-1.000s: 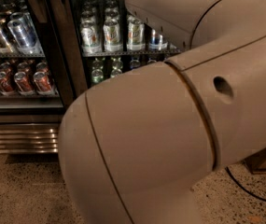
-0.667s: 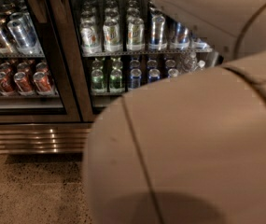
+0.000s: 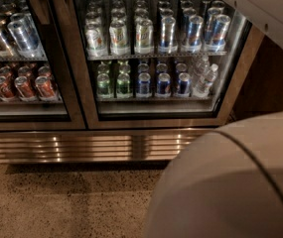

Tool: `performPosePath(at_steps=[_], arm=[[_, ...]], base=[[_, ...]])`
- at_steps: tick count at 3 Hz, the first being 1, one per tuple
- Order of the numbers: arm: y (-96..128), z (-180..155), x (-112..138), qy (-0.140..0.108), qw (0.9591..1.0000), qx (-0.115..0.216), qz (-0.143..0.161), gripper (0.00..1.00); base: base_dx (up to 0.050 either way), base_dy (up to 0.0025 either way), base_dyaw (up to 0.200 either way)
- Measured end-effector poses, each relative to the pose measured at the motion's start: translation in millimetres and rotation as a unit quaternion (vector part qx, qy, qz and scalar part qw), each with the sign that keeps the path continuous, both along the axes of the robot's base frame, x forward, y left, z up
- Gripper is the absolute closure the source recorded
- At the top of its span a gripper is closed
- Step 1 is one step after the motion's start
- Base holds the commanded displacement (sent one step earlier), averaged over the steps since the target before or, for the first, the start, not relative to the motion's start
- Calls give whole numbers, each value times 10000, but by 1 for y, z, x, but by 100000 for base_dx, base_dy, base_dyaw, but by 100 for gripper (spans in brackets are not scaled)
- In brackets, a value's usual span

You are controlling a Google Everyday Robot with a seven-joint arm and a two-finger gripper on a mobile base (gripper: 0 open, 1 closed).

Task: Open right fridge door

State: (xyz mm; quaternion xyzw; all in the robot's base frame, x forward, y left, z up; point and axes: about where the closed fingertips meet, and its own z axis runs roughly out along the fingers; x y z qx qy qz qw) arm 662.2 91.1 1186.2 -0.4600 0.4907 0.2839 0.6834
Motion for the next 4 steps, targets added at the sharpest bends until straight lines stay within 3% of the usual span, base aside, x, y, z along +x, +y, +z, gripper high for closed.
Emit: performPosePath(at_steps=[1,3,4], arm=[[0,0,0,-157,9999,-60,-18,0],[-3,-19,-9,8,9996,-216,-185,0],[-42,-37,-17,-94,9954,-528,-799,0]], base=[[0,0,0],[0,0,0],[0,0,0]])
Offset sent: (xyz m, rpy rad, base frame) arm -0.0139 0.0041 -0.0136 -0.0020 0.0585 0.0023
